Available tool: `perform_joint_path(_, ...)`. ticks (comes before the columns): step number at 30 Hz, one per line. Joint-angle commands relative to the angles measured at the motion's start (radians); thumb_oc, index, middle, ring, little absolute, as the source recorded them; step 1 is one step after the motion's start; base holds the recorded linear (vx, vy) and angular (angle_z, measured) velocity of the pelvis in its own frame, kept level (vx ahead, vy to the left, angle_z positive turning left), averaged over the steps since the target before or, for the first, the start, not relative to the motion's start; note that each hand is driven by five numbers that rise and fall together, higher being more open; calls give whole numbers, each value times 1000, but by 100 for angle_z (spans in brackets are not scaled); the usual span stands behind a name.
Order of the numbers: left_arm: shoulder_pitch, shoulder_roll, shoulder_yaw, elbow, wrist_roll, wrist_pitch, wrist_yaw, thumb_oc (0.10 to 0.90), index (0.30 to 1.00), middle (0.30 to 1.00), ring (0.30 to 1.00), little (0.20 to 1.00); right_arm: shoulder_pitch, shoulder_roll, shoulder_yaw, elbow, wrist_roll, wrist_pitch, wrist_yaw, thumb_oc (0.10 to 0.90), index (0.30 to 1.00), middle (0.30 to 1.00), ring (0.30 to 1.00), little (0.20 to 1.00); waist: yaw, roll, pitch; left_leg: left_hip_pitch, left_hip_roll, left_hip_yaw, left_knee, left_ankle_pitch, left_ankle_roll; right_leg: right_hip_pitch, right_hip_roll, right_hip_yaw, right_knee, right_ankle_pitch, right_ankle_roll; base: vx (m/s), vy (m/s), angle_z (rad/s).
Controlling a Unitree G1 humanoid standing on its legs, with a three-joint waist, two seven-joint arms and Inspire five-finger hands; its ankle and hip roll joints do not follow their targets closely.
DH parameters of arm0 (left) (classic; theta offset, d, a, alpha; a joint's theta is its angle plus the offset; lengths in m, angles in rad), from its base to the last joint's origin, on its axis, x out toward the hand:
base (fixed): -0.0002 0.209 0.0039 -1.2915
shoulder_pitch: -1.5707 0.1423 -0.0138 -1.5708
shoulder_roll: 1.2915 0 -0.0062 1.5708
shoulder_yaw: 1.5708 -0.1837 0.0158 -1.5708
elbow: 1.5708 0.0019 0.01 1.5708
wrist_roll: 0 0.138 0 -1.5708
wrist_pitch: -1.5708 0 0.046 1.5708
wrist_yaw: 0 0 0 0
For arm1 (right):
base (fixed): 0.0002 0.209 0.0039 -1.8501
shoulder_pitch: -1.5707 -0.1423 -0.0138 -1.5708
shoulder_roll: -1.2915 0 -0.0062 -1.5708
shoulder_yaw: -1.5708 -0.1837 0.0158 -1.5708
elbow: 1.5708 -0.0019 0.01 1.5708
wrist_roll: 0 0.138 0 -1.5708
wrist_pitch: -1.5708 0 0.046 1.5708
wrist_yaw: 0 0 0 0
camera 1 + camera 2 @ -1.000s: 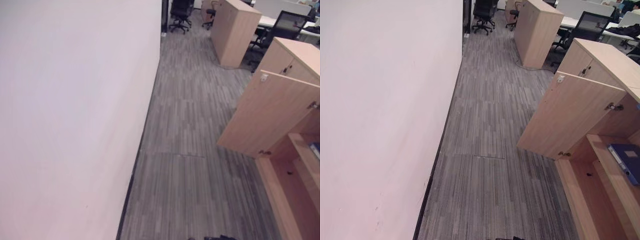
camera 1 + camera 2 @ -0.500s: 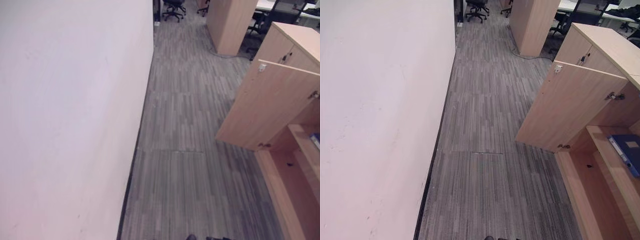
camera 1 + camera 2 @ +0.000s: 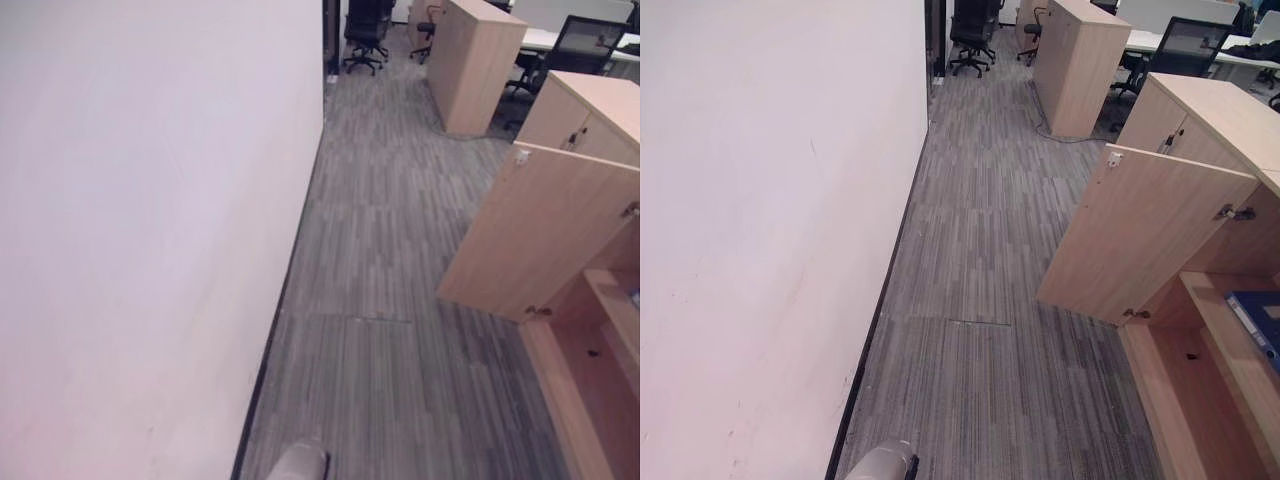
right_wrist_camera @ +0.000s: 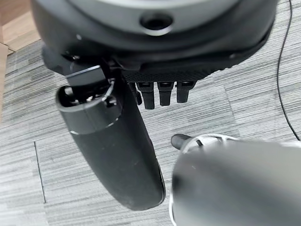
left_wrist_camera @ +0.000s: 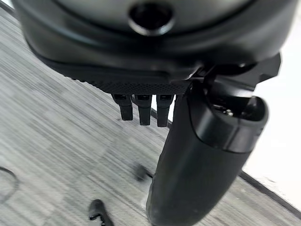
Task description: Put the empty folder in the office cabinet
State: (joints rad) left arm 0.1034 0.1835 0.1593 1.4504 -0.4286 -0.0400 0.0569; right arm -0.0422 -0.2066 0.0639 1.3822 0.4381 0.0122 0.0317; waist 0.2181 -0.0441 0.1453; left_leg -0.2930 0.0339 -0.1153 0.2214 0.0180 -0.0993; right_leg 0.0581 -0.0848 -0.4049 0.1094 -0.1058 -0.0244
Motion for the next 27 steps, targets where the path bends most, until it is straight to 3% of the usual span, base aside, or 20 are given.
perform_joint_path(1, 9, 35, -3, -25, -39, -29, 21, 800, 900, 900, 900, 900, -10, -43, 11, -9, -14, -14, -4, 800, 900, 900, 900, 900, 41, -15, 33, 59, 71, -48, -152, 103, 39, 78, -91, 53, 46, -74, 56, 285, 153, -10)
perform_joint_path(2, 15, 29, 2, -23, -58, -38, 25, 800, 900, 900, 900, 900, -13, -45, 6, -4, -18, -15, -8, 800, 900, 900, 900, 900, 45, -15, 40, 19, 145, -50, -277, 140, 18, 94, -107, 78, 64, -106, 69, 309, 217, -17)
perform_joint_path(3, 17, 27, 4, -21, -59, -36, 24, 800, 900, 900, 900, 900, -10, -45, 3, -1, -20, -15, -8, 800, 900, 900, 900, 900, 49, -7, 39, 11, 168, -44, -307, 171, 14, 93, -105, 82, 65, -98, 70, 305, 230, -10)
perform_joint_path(5, 20, 27, 6, -19, -60, -37, 23, 800, 900, 900, 900, 900, -7, -43, 3, 0, -25, -14, -6, 800, 900, 900, 900, 900, 56, -2, 42, 15, 177, -36, -309, 178, 7, 104, -105, 88, 65, -102, 73, 125, 139, -20)
perform_joint_path(6, 23, 21, 12, -11, -58, -35, 17, 800, 900, 900, 900, 900, -2, -40, 4, 3, -29, -15, -1, 800, 900, 900, 900, 900, 62, 14, 20, 35, 176, -48, -309, 153, 7, 107, -97, 90, 55, -97, 79, 170, 159, -32)
perform_joint_path(8, 36, 15, 21, -9, -57, -34, 15, 800, 900, 900, 900, 900, 2, -33, -1, 5, -36, -13, 4, 800, 900, 900, 900, 900, 64, 23, -8, 61, 167, -65, -309, 165, -20, 132, -89, 80, 19, -86, 91, 247, 241, -30)
perform_joint_path(10, 41, 19, 27, -3, -39, -31, 12, 800, 900, 900, 900, 900, 10, -21, -6, 9, -36, -15, 6, 800, 900, 900, 900, 900, 75, 14, -36, 79, 139, -72, -309, 161, -26, 143, -100, 65, -28, -64, 110, 268, 299, -26)
perform_joint_path(12, 43, 30, 32, 4, -29, -30, 14, 800, 900, 900, 900, 900, 10, -2, 3, 8, -37, -13, 13, 800, 900, 900, 900, 900, 87, -4, -51, 108, 94, -50, -309, 161, -7, 149, -148, 53, -48, -21, 156, 296, 369, -22)
perform_joint_path(14, 43, 36, 33, 4, -27, -30, 15, 800, 900, 900, 900, 900, 7, 4, 5, 9, -36, -10, 16, 800, 900, 900, 900, 900, 92, -11, -53, 118, 79, -43, -309, 157, 2, 146, -165, 54, -46, -11, 165, 130, 179, 0)
perform_joint_path(18, 45, 49, 30, 4, -1, -29, 13, 800, 900, 900, 900, 900, 12, 20, 8, -3, -37, -3, 19, 800, 900, 900, 900, 900, 98, -42, -64, 148, -15, -22, -309, 113, 49, 157, -266, 26, -38, 86, 226, 215, 300, -6)
perform_joint_path(19, 52, 48, 31, 7, 11, -26, 11, 800, 900, 900, 900, 900, 18, 26, 10, -8, -45, 0, 21, 800, 900, 900, 900, 900, 100, -62, -75, 163, -65, -19, -309, 90, 76, 160, -319, 15, -34, 140, 253, 202, 286, 10)
perform_joint_path(21, 56, 47, 32, 9, 18, -24, 9, 800, 900, 900, 900, 900, 20, 27, 10, -9, -49, 3, 24, 800, 900, 900, 900, 900, 101, -68, -81, 172, -87, -16, -309, 79, 87, 161, -343, 14, -29, 165, 262, 204, 305, 2)
perform_joint_path(22, 62, 48, 36, 15, 32, -18, 3, 800, 900, 900, 900, 900, 25, 28, 7, -12, -56, 4, 27, 800, 900, 900, 900, 900, 103, -77, -90, 192, -130, -12, -309, 54, 111, 155, -393, 11, -12, 223, 278, 199, 311, -3)
perform_joint_path(23, 62, 48, 36, 15, 32, -18, 3, 800, 900, 900, 900, 900, 25, 28, 7, -12, -56, 4, 27, 800, 900, 900, 900, 900, 104, -78, -90, 192, -132, -11, -309, 54, 112, 155, -394, 12, -12, 224, 278, 204, 337, 0)
perform_joint_path(27, 74, 45, 38, 23, 49, -12, -6, 800, 900, 900, 900, 900, 34, 24, 4, -20, -65, 7, 34, 800, 900, 900, 900, 900, 105, -76, -92, 252, -203, -6, -309, -6, 153, 147, -506, 3, 75, 367, 285, 171, 279, 1)
